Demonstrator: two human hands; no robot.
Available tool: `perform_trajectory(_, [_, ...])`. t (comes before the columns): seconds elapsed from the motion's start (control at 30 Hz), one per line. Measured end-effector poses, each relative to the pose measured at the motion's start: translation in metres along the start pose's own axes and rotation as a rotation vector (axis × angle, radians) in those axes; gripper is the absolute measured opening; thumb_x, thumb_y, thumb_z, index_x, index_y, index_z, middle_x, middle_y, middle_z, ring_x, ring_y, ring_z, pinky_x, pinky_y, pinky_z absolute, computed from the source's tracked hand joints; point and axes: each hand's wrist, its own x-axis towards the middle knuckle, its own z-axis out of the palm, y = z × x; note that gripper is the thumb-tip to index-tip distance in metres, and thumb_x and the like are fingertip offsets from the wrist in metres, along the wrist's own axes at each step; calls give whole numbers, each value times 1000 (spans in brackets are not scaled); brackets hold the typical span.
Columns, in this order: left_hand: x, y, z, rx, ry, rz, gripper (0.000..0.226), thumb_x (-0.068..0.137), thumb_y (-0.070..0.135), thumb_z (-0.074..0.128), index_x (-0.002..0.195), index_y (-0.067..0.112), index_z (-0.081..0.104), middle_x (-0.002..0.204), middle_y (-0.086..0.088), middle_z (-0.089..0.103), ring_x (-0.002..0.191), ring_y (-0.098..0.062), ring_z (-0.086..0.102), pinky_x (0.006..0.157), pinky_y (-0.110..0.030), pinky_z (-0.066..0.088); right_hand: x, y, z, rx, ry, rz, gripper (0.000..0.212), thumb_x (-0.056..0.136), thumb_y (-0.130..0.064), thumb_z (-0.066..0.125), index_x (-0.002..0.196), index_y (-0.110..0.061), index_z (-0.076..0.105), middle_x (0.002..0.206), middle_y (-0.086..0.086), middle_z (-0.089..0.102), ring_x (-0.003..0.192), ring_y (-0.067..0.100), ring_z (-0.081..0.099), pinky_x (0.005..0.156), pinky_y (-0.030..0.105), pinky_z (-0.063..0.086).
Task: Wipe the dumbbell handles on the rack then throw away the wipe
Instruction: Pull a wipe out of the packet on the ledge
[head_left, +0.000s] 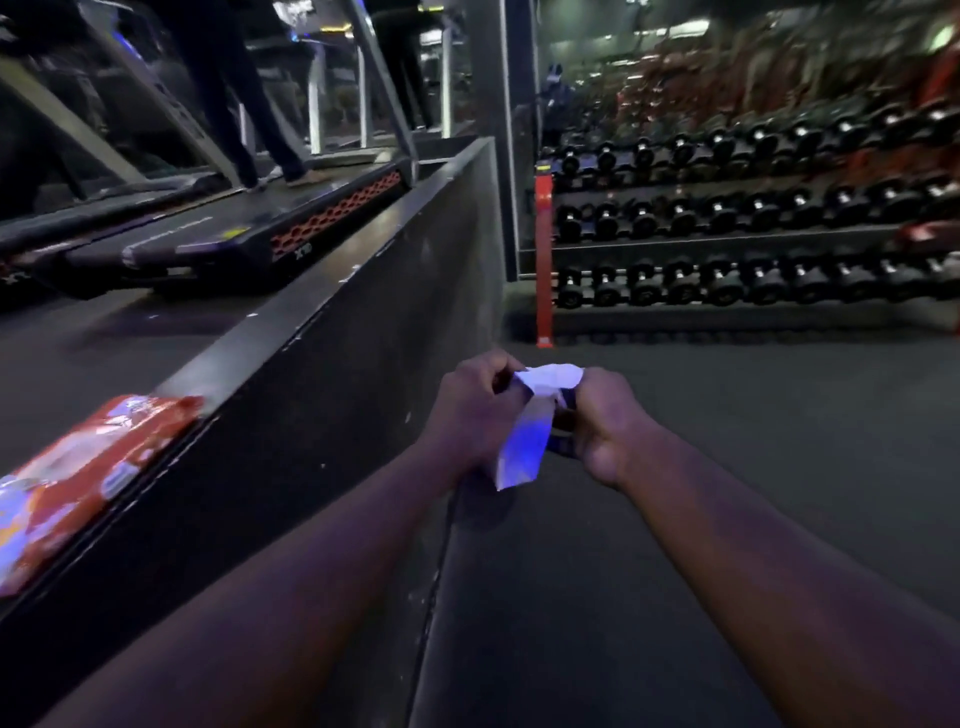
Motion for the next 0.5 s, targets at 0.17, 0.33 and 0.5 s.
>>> perform_trajectory(0.17, [62, -13, 52, -628, -159, -482, 18, 101, 13, 53, 99, 6, 69, 78, -7, 75, 63, -19, 70, 54, -26, 54, 54, 6, -60, 33, 32, 57, 34, 99, -49, 52, 101, -20, 70, 97, 4, 74, 89, 24, 66, 81, 36, 50])
perform_trajectory(0.33, [152, -59, 104, -649, -316, -735, 33, 97, 28, 53, 107, 3, 73, 86, -13, 77, 64, -27, 70, 61, -32, 55, 128, 1, -103, -121, 14, 192, 44, 92, -49, 65, 118, -12, 70, 118, 10, 74, 101, 25, 70, 91, 39, 52])
perform_trajectory(0.5, [237, -80, 145, -671, -516, -721, 25, 96, 37, 56, 94, 17, 70, 91, -10, 76, 66, -24, 69, 69, -32, 54, 191, -14, -139, -45, 170, 166, 27, 93, -23, 63, 118, -15, 69, 117, 9, 74, 104, 27, 71, 98, 41, 53])
